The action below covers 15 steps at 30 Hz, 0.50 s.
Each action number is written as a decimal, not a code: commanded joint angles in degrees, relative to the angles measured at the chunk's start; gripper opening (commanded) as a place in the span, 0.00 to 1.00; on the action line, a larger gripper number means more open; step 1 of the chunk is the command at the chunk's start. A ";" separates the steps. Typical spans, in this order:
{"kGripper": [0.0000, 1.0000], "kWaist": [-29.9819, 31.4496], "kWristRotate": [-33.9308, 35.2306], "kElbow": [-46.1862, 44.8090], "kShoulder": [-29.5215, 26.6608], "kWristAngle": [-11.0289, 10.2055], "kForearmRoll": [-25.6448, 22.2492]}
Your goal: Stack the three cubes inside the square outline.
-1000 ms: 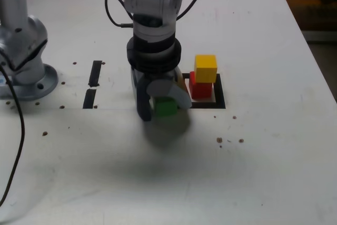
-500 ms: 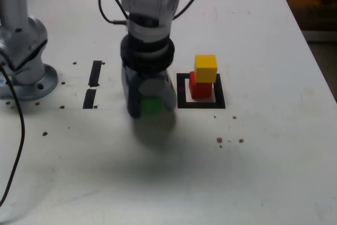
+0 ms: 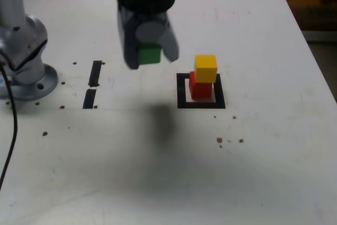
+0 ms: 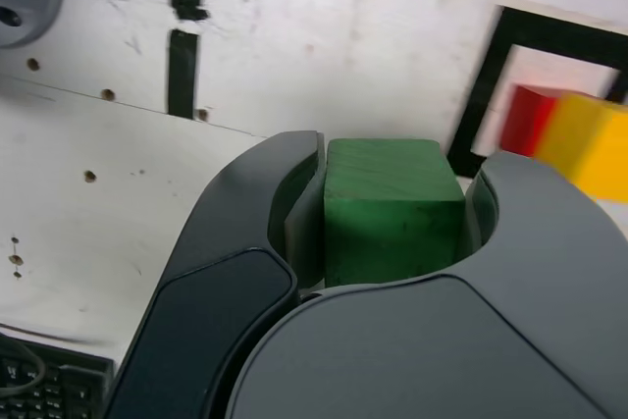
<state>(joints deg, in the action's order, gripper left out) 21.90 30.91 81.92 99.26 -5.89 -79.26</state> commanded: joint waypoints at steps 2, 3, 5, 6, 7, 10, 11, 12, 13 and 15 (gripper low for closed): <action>0.29 -0.22 -1.54 5.10 1.34 -0.69 -1.81; 0.29 -0.41 -2.17 6.58 1.85 -0.77 -2.31; 0.29 -0.94 -3.64 9.42 3.15 -0.78 -3.19; 0.29 -1.29 -4.48 10.82 3.91 -0.70 -3.65; 0.29 -1.64 -5.35 12.18 4.68 -0.59 -4.10; 0.29 -2.70 -8.35 16.43 7.08 -0.18 -5.28; 0.29 -3.02 -9.14 17.48 7.65 -0.05 -5.50; 0.29 -3.33 -9.84 18.44 8.14 0.05 -5.69; 0.29 -3.64 -10.47 19.29 8.59 0.15 -5.84; 0.29 -4.32 -11.56 20.67 9.43 0.42 -6.01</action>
<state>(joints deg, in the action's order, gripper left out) 18.12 19.74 101.91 108.12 -5.62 -85.22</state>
